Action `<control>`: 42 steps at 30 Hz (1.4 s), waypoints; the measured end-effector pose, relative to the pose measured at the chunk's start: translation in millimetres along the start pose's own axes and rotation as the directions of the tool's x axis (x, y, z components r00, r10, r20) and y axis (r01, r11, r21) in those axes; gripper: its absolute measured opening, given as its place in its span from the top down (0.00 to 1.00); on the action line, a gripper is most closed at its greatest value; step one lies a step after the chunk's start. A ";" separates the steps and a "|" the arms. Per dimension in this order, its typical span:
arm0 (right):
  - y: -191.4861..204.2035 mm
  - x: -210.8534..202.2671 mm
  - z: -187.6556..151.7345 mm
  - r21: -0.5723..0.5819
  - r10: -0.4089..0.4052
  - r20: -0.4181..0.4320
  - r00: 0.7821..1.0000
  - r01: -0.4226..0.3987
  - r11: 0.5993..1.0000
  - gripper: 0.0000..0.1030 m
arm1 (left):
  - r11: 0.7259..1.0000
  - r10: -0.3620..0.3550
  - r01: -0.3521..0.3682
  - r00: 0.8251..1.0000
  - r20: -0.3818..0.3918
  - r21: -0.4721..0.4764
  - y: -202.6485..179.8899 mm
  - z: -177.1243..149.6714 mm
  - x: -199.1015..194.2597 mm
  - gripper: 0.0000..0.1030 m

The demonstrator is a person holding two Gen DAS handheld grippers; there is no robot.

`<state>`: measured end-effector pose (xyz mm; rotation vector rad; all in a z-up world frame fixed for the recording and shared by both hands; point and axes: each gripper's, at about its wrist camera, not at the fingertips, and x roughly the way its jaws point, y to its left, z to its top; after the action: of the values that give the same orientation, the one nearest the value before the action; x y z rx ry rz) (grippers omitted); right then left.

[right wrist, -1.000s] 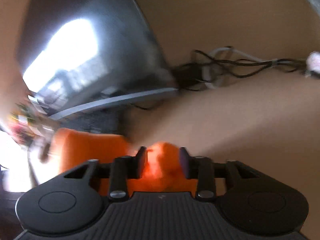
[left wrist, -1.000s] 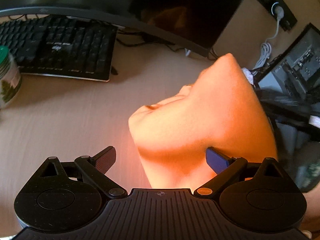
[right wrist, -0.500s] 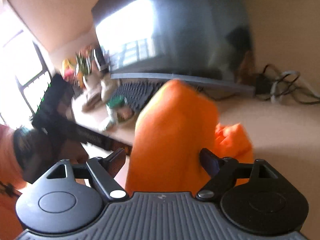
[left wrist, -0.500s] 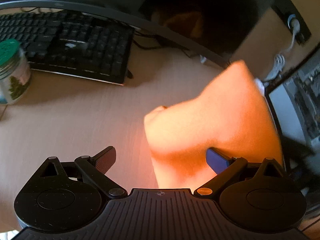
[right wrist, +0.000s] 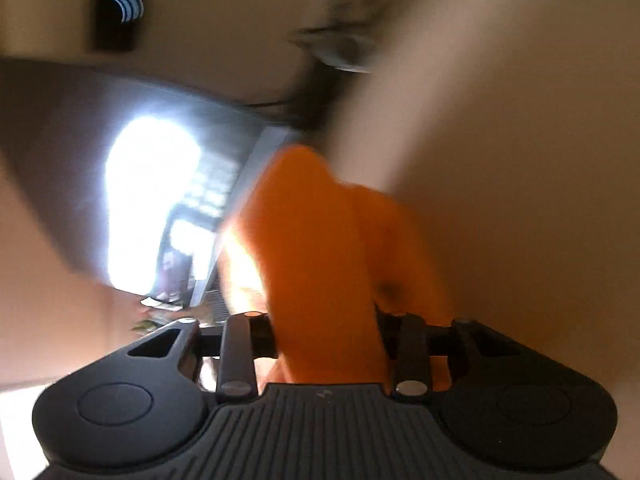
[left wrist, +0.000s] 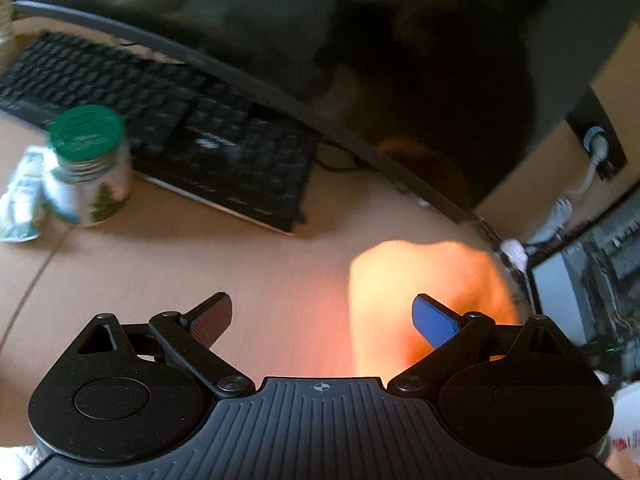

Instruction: Fold clothes

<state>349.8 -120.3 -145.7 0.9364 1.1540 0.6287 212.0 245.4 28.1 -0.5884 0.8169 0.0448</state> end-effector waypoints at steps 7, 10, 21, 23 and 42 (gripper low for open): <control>38.6 16.5 -46.1 -0.378 -0.118 0.020 0.993 0.117 0.918 0.51 | 0.979 -0.017 0.026 0.999 -0.049 0.203 -65.8 9.0 45.4 0.03; 68.0 9.0 -67.1 -0.588 -0.141 0.043 0.989 0.139 0.797 0.37 | 0.958 0.096 -0.082 0.995 -0.039 0.274 -74.3 15.3 69.0 0.03; 89.4 -24.7 -100.2 -0.798 -0.046 0.147 0.988 0.146 0.584 0.48 | 0.917 0.175 -0.160 0.984 -0.008 0.365 -75.4 26.1 81.8 0.02; 80.6 -2.7 -106.4 -0.818 -0.143 0.091 0.986 0.156 0.553 0.47 | 0.921 0.164 -0.144 0.986 -0.026 0.361 -72.8 26.8 83.9 0.02; 117.6 42.4 -21.9 -0.691 -0.090 0.095 0.991 0.131 0.711 0.30 | 0.963 0.096 -0.072 0.992 -0.084 0.259 -31.2 1.5 55.8 0.03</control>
<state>347.2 -21.5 -66.2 0.2220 0.8023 0.8519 259.7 209.7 4.8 -0.3138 0.9243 -0.0112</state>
